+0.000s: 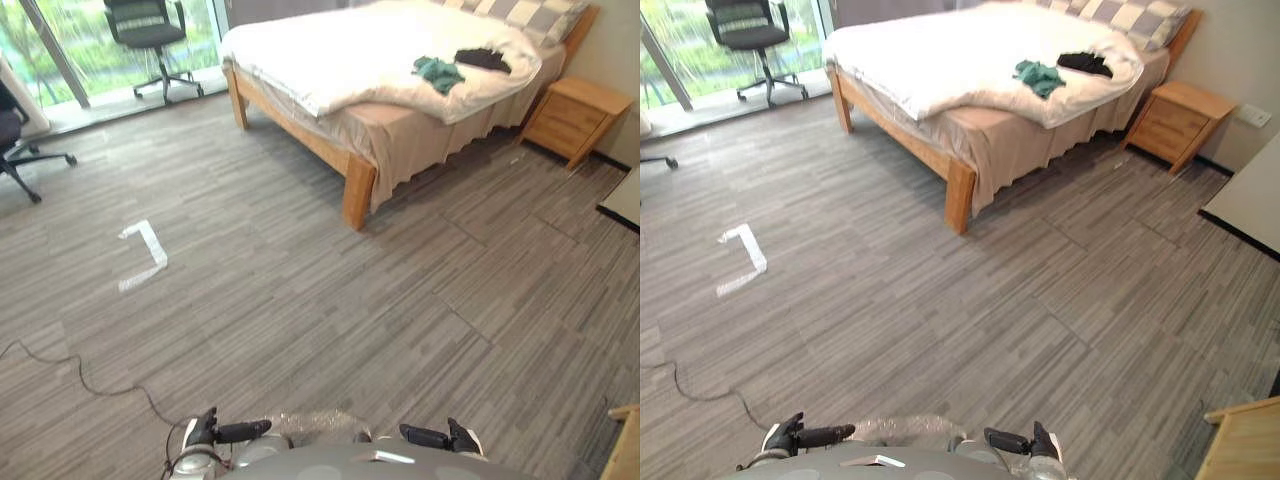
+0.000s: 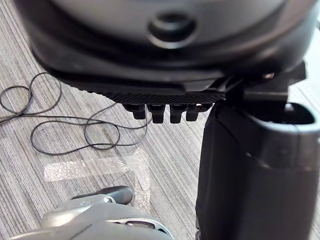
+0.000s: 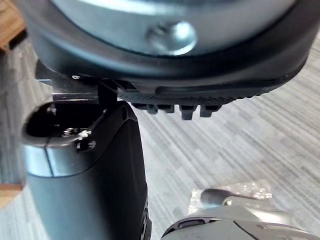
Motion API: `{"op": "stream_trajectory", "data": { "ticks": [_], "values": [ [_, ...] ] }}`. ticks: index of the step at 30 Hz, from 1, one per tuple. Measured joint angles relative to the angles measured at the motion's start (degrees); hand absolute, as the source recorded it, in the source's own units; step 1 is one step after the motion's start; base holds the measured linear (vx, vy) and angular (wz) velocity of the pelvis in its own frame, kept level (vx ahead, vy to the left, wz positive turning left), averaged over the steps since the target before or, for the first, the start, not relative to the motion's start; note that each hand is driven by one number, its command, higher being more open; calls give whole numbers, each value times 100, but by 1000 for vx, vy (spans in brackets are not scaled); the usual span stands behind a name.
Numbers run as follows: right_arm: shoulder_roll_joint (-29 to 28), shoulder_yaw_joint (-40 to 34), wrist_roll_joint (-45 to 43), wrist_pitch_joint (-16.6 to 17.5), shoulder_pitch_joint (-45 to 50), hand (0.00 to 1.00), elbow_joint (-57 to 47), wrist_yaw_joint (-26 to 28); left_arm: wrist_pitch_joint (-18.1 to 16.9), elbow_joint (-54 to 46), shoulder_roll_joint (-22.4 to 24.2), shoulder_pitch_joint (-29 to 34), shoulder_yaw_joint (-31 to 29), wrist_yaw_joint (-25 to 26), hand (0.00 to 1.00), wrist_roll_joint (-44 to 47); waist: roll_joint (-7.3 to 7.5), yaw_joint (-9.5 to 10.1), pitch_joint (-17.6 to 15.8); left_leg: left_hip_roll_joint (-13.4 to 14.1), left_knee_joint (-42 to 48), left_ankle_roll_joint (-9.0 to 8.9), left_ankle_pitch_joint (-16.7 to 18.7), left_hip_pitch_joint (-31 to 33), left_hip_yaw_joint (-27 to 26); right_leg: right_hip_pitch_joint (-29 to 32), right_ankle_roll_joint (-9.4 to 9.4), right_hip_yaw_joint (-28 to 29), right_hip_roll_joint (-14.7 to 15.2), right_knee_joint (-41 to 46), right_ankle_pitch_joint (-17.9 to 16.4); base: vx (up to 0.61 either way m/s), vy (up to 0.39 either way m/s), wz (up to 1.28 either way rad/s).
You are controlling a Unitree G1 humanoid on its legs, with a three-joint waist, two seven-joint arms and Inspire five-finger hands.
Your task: Tidy up the quilt and then pick up the clothes from the bed and put them into the laundry hamper
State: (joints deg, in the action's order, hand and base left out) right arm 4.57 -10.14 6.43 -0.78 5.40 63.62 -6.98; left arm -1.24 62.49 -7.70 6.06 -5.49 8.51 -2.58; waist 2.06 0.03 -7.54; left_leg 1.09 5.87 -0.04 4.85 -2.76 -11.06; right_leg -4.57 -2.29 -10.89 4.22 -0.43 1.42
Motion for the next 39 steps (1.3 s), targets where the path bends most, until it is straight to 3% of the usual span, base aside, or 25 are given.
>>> {"op": "stream_trajectory", "data": {
  "ticks": [6, 14, 24, 27, 29, 32, 35, 37, 39],
  "values": [
    [3, -71, 0, -5, -53, 100, 74, 1, 10, 233, 19, -114, 19, 72, 100, -259, -33, -22, -46, -172, -750, 62, -247, -585, -47, -328, -56, -37, 77, -228, 24, 98, 59, -1],
    [-38, -284, 4, -4, -68, 100, 89, -23, 14, 234, 17, -130, 131, 83, 100, -594, -49, -32, -96, -253, -1059, 14, -255, -963, -97, -565, -433, -134, 138, -281, -64, 51, 27, 1],
    [-29, -291, 3, -7, -70, 100, 82, -34, 13, 236, -20, -156, 414, 94, 100, -712, -76, -44, -113, -261, -1075, -5, -242, -977, -174, -538, -428, -127, 146, -280, -64, -46, -21, -3],
    [-27, -288, 1, -6, -70, 100, 75, -34, 14, 237, -34, -169, 470, 92, 100, -711, -75, -49, -120, -263, -1093, 12, -249, -925, -218, -422, -354, -111, 150, -226, -107, -75, -25, -7],
    [-23, -294, -11, -4, -75, 100, 64, -34, 13, 236, -47, -226, 521, 92, 100, -701, -78, -57, -137, -251, -1092, 20, -250, -828, -273, -163, -198, -62, 159, 71, -219, -43, -25, -14],
    [-51, -474, -67, 30, -169, 100, -30, -4, 12, 274, -72, -366, 527, 98, 100, -682, -72, -128, -251, -185, -1071, -16, -211, -660, -477, 472, -123, -6, 182, 911, -476, 14, -29, -34],
    [-94, -627, -310, 75, -260, 100, -137, 17, 39, 360, -95, -506, 573, 124, 100, -649, -138, -224, -417, 71, -946, -68, -127, -661, -959, 1175, -37, -681, 190, 2056, -536, -2, -41, -73],
    [-223, -817, -508, 90, -256, 100, -129, -15, 61, 455, -180, -615, 583, 116, 100, -649, -17, -301, -446, 141, -767, -191, 36, -666, -1097, 1321, 224, -1055, 291, 2263, -713, 66, -93, -58],
    [-269, -1035, -731, 104, -256, 100, -127, -39, 113, 455, -185, -716, 633, 110, 100, -664, -18, -367, -476, 295, -704, -289, 110, -689, -1264, 1377, 280, -1235, 196, 2268, -886, 176, -207, -54]
  ]
}}
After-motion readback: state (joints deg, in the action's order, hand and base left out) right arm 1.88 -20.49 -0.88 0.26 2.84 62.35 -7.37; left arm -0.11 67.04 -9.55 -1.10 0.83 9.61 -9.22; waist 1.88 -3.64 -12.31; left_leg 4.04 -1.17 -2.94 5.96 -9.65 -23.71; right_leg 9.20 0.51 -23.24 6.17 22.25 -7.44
